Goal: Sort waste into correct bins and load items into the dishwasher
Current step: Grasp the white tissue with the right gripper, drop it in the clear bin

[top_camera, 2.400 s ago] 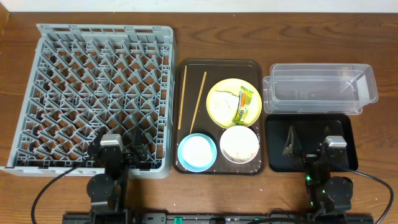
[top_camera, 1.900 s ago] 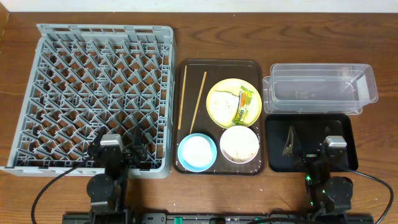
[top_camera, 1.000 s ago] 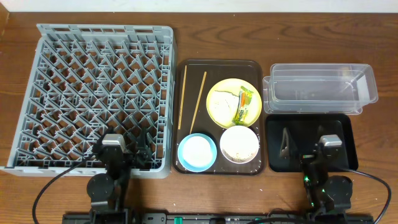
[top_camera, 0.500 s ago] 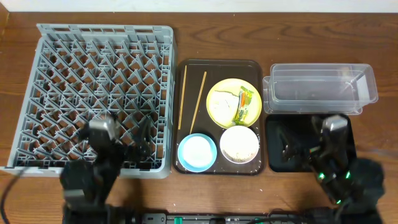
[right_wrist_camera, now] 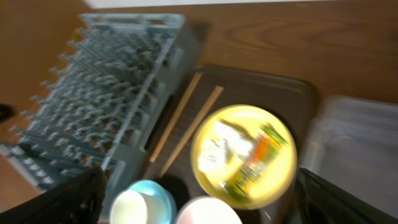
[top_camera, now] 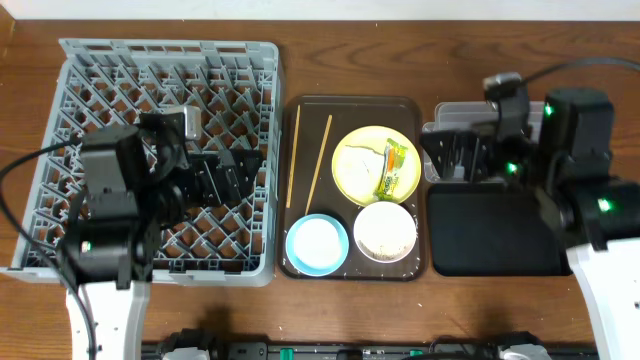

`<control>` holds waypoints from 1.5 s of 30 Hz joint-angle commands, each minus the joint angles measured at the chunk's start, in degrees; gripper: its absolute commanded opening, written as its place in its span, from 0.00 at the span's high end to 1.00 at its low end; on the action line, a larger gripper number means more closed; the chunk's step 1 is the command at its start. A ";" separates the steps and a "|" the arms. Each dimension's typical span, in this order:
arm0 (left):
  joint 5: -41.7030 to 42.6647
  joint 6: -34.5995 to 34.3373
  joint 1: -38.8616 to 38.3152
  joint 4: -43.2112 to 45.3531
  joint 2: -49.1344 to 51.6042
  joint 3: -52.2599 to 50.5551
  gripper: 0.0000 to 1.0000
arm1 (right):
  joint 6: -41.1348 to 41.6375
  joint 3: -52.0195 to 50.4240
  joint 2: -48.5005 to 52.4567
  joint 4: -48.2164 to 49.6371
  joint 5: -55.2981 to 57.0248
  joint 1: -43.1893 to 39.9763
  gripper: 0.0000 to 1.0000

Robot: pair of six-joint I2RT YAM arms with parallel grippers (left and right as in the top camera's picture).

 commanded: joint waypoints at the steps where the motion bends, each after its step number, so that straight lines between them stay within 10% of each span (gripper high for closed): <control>1: 1.38 -0.33 -0.07 -0.61 2.67 1.11 0.06 | 1.57 1.09 5.38 1.20 -4.98 5.18 0.07; 11: 1.36 -0.33 -0.07 -0.79 7.34 1.07 0.06 | 8.02 1.09 24.59 5.84 33.31 23.61 0.32; 19: -0.79 -0.28 -0.07 -10.93 7.41 1.07 0.06 | 13.14 1.09 44.50 13.77 31.74 24.61 0.42; 26: -12.98 -0.33 -0.07 -11.93 1.25 1.07 0.06 | 13.18 1.46 44.87 14.97 28.46 24.26 0.99; 37: -18.27 -0.31 -0.07 -11.93 -1.70 1.07 0.06 | 17.20 1.75 19.23 12.31 32.37 12.68 0.99; 45: -18.25 -0.31 -0.07 -11.96 -0.85 1.07 0.06 | 17.20 1.03 20.87 7.93 41.18 3.76 0.99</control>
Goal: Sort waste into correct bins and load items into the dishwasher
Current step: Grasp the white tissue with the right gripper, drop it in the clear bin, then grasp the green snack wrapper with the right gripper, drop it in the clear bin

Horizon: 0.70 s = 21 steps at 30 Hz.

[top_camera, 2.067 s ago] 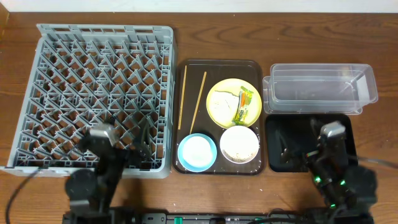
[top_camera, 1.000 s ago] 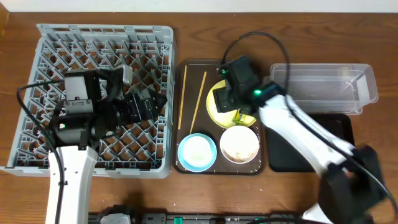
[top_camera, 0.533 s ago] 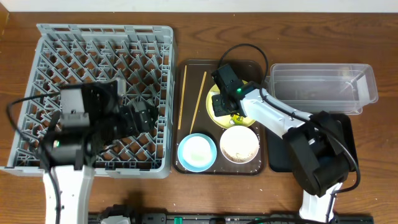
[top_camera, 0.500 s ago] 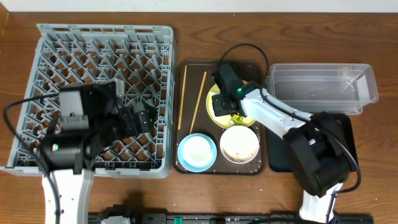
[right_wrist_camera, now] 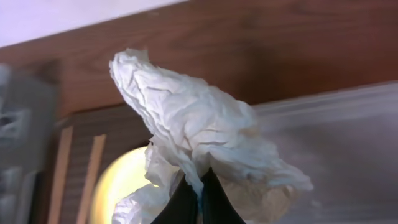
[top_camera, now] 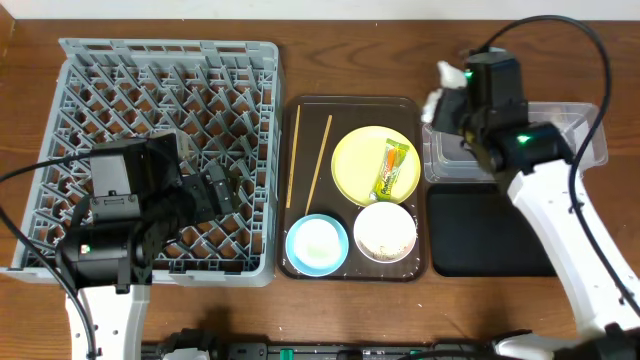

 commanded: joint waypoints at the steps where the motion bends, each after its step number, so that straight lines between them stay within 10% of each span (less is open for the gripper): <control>1: -0.74 0.13 -0.07 -0.17 0.37 1.01 0.06 | 0.87 -0.96 5.81 -1.33 4.52 -3.93 0.99; 4: -0.74 0.13 -0.07 -0.17 0.46 1.01 0.06 | 0.22 -0.94 9.66 -1.33 3.32 -6.10 0.93; 8: -0.74 0.13 -0.07 -0.17 0.48 1.01 0.06 | -5.40 -0.72 9.16 -1.11 -4.13 -6.80 0.59; 21: -0.74 0.13 -0.07 -0.17 0.63 1.01 0.06 | -3.21 -1.62 2.45 -4.09 -8.61 11.82 0.55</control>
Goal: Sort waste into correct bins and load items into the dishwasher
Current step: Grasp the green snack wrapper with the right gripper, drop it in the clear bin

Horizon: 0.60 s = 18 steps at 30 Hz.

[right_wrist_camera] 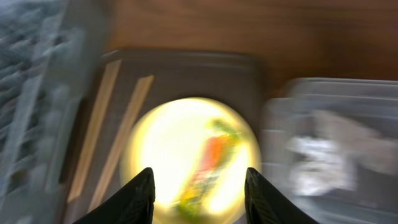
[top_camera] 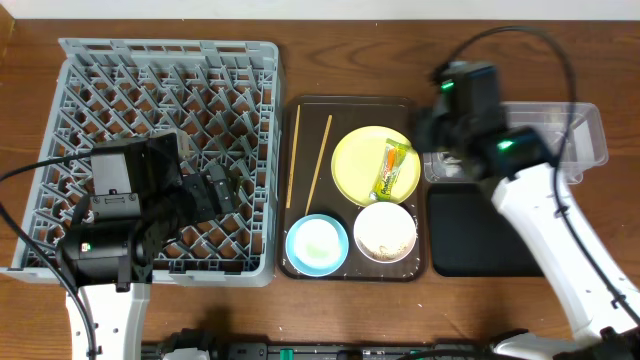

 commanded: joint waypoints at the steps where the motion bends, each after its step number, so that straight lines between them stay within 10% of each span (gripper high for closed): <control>1: -0.74 0.11 -0.07 -0.17 0.33 1.01 0.06 | 7.39 -1.25 4.09 -1.46 3.85 7.10 0.55; 13: -0.74 0.11 -0.07 -0.17 0.33 1.01 0.06 | 23.96 -4.13 26.58 9.11 16.52 9.57 0.16; 15: -0.74 0.11 -0.07 -0.17 0.33 1.01 0.06 | 23.96 -4.13 28.70 10.43 15.80 9.46 0.23; 18: -0.74 0.11 -0.07 -0.17 0.33 1.01 0.06 | 23.93 -4.13 30.18 10.78 13.66 9.35 0.65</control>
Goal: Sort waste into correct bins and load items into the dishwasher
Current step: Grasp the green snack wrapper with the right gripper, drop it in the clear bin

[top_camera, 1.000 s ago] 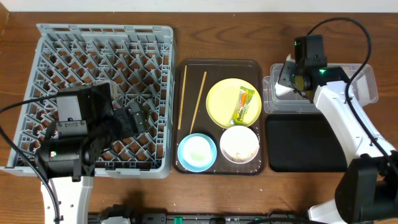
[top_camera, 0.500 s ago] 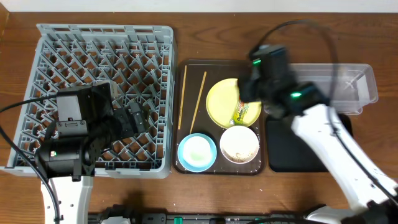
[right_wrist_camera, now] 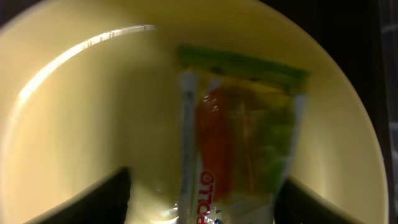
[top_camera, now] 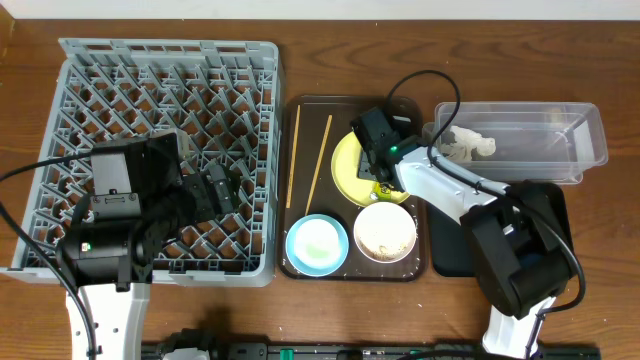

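Observation:
A green and orange snack packet (right_wrist_camera: 242, 124) lies on the yellow plate (right_wrist_camera: 93, 93) on the brown tray (top_camera: 300, 105). My right gripper (right_wrist_camera: 208, 210) is low over the plate, open, with its dark fingers (right_wrist_camera: 93, 199) on either side of the packet's near end. A crumpled white tissue (top_camera: 465, 143) lies in the clear bin (top_camera: 560, 150). The left gripper (top_camera: 215, 187) hangs over the grey dish rack (top_camera: 60, 60); how its jaws stand cannot be made out.
On the tray are also two wooden chopsticks (top_camera: 318, 160), a blue bowl (top_camera: 317, 243) and a white bowl (top_camera: 385, 230). A black bin (top_camera: 450, 240) sits right of the tray, in front of the clear bin.
My right gripper was higher, near the clear bin's left end, and is now down at the yellow plate with its open fingers around the packet. The left arm has not moved.
At first the tissue and the packet both lay on the plate, with the right gripper open by the bins. Then it held the tissue near the clear bin. Then the tissue lay in that bin and the gripper was open. Now it straddles the packet.

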`<control>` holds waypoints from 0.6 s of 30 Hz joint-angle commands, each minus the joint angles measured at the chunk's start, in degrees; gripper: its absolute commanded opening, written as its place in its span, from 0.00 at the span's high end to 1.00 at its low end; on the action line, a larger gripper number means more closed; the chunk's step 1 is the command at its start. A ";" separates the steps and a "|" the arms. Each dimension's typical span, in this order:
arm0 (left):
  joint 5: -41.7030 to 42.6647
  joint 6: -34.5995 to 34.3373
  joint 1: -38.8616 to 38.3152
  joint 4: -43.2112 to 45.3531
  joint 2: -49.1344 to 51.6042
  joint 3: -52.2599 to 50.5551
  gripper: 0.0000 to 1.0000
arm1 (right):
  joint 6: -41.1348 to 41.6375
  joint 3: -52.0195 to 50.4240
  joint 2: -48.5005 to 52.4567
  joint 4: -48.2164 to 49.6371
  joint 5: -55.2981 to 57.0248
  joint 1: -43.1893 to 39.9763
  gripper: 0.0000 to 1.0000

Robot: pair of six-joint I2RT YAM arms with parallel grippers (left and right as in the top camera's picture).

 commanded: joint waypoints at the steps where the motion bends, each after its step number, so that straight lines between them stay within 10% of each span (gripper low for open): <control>1: -0.76 0.13 -0.07 -0.15 0.26 1.01 0.06 | 1.81 -0.26 2.08 -0.07 -1.92 -0.48 0.78; 3: -0.74 0.13 -0.07 -0.15 0.26 1.01 0.06 | 0.44 -0.20 1.07 -0.46 -2.16 -0.50 0.99; 18: -0.74 0.13 -0.07 -0.15 0.26 1.01 0.06 | -5.88 -0.02 -26.86 -6.29 -2.25 -17.44 0.99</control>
